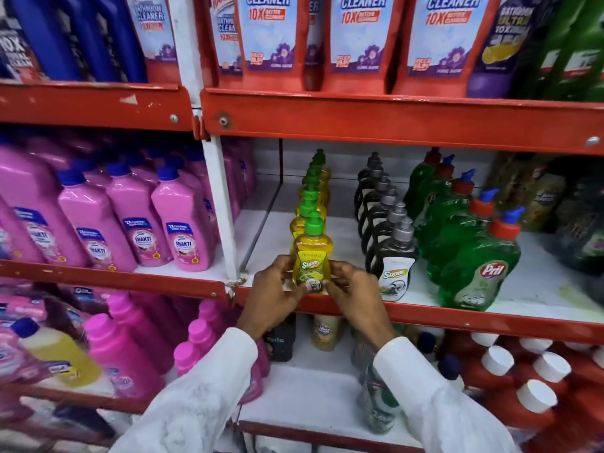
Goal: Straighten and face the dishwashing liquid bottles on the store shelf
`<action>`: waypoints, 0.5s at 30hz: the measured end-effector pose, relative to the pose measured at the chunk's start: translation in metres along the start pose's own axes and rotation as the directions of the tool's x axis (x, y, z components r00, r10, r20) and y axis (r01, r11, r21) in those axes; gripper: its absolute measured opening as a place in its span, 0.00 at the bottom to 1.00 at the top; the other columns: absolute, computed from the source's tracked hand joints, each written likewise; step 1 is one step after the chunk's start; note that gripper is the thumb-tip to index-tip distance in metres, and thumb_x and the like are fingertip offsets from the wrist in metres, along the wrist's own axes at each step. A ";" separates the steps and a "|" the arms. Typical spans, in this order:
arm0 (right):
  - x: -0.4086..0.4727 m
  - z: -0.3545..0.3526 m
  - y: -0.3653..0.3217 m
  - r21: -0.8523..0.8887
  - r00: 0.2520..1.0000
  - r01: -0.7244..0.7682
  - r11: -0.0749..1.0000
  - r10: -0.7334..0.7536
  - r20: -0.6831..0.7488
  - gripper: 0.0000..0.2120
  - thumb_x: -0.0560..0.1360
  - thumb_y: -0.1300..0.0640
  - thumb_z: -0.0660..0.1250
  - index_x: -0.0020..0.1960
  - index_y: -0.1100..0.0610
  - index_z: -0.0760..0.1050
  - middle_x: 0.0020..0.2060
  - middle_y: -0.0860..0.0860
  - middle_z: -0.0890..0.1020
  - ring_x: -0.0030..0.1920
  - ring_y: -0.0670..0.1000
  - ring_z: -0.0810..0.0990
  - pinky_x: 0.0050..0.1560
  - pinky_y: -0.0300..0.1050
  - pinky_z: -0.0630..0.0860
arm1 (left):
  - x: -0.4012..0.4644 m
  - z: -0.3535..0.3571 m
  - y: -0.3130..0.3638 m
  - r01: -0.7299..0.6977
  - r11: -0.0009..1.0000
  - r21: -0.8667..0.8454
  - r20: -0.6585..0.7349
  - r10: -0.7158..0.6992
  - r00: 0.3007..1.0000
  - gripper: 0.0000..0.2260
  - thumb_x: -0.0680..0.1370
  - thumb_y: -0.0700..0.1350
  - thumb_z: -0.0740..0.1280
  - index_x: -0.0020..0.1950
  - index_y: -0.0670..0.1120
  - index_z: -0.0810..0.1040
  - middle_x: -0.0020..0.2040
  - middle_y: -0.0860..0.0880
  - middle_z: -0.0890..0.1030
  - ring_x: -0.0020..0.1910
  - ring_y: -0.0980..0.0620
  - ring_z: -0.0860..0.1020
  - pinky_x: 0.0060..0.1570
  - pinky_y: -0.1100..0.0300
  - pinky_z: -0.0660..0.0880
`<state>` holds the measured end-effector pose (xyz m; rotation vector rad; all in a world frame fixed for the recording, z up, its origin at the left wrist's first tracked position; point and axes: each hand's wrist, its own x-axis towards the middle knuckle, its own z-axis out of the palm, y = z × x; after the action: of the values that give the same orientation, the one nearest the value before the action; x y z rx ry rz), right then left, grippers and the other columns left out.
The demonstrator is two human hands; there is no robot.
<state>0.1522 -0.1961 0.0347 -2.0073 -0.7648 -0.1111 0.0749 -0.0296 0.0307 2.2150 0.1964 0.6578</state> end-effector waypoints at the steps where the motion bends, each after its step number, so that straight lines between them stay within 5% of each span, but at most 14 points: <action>1: -0.001 0.001 0.001 0.027 1.000 -0.013 1.000 0.013 -0.002 0.17 0.74 0.61 0.73 0.63 0.57 0.80 0.53 0.50 0.87 0.52 0.45 0.85 0.60 0.45 0.81 | 0.001 0.000 0.000 -0.006 1.000 -0.005 0.002 0.006 1.000 0.21 0.72 0.45 0.76 0.63 0.46 0.74 0.56 0.47 0.85 0.52 0.51 0.84 0.55 0.58 0.79; 12: 0.000 0.007 -0.002 0.115 0.997 -0.076 0.990 0.074 0.026 0.18 0.74 0.60 0.75 0.63 0.59 0.81 0.51 0.50 0.87 0.50 0.43 0.86 0.55 0.34 0.80 | 0.000 -0.003 -0.007 -0.008 0.999 -0.051 -0.050 0.005 0.999 0.20 0.73 0.40 0.73 0.64 0.43 0.75 0.56 0.45 0.85 0.50 0.50 0.84 0.57 0.52 0.81; 15: 0.000 0.007 -0.006 0.126 0.996 -0.087 0.988 0.082 0.040 0.19 0.74 0.60 0.75 0.64 0.59 0.80 0.53 0.51 0.87 0.52 0.45 0.86 0.59 0.42 0.81 | -0.002 -0.001 -0.007 -0.021 0.999 -0.033 -0.070 0.019 0.997 0.20 0.73 0.41 0.73 0.64 0.44 0.75 0.57 0.46 0.85 0.51 0.50 0.84 0.56 0.53 0.80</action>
<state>0.1477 -0.1883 0.0353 -1.9205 -0.6905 0.0222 0.0731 -0.0250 0.0255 2.1661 0.1972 0.7443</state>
